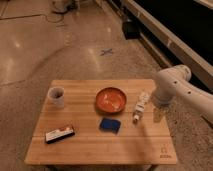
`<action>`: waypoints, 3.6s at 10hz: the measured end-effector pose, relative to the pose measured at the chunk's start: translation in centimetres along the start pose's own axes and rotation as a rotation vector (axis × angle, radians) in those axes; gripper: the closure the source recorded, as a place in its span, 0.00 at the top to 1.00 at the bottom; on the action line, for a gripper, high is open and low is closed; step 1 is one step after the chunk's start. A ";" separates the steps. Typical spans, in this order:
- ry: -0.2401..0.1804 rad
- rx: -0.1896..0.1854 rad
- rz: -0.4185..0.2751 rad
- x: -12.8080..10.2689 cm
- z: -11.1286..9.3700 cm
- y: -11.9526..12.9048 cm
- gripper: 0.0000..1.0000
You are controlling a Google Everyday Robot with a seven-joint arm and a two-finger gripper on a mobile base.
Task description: Wipe the white sponge on the table
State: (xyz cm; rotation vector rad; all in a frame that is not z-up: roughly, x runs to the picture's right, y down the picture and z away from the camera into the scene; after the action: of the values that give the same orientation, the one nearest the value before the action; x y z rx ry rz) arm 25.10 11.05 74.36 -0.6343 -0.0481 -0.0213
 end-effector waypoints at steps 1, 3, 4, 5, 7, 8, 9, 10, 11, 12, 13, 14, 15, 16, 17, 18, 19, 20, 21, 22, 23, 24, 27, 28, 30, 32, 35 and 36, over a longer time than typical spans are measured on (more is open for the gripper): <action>0.000 0.000 0.000 0.0 0.0 0.0 0.71; 0.000 0.000 0.000 0.0 0.0 0.0 0.71; 0.000 0.000 0.000 0.0 0.0 0.0 0.71; 0.000 0.000 0.000 0.0 0.0 0.0 0.71; 0.000 0.000 0.000 0.0 0.0 0.0 0.71; 0.000 0.000 0.000 0.0 0.0 0.0 0.71; 0.000 0.000 0.000 0.0 0.0 0.0 0.71; 0.000 0.000 0.000 0.0 0.0 0.0 0.71; 0.000 0.000 0.000 0.0 0.0 0.0 0.71; 0.000 0.000 0.000 0.0 0.0 0.0 0.71; 0.000 0.000 0.000 0.0 0.0 0.0 0.71; 0.000 0.000 0.000 0.0 0.0 0.0 0.71; 0.000 0.000 0.000 0.0 0.0 0.0 0.71; 0.000 0.000 0.000 0.0 0.0 0.0 0.71; 0.000 0.000 0.000 0.0 0.0 0.0 0.71; 0.000 0.000 0.000 0.0 0.0 0.0 0.71; 0.000 0.000 0.000 0.0 0.0 0.0 0.71; 0.000 0.000 0.000 0.0 0.0 0.0 0.71; 0.000 0.000 0.000 0.0 0.0 0.0 0.71; 0.000 0.000 0.000 0.0 0.0 0.0 0.71; 0.000 0.000 0.001 0.0 0.0 0.0 0.71; 0.002 -0.001 0.000 0.0 0.1 0.0 0.71; 0.005 -0.025 -0.046 -3.7 0.9 0.5 0.71; 0.005 -0.029 -0.056 -4.5 1.1 0.7 0.71; -0.028 -0.041 -0.085 -8.8 2.9 1.5 0.71; -0.079 -0.040 -0.104 -13.9 5.4 1.8 0.71; -0.127 -0.028 -0.106 -18.0 8.3 1.7 0.71; -0.132 -0.034 -0.110 -19.0 9.7 2.1 0.71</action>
State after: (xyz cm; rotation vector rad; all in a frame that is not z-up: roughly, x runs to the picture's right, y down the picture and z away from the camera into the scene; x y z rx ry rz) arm 5.86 18.54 79.93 -0.6657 -0.2103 -0.0862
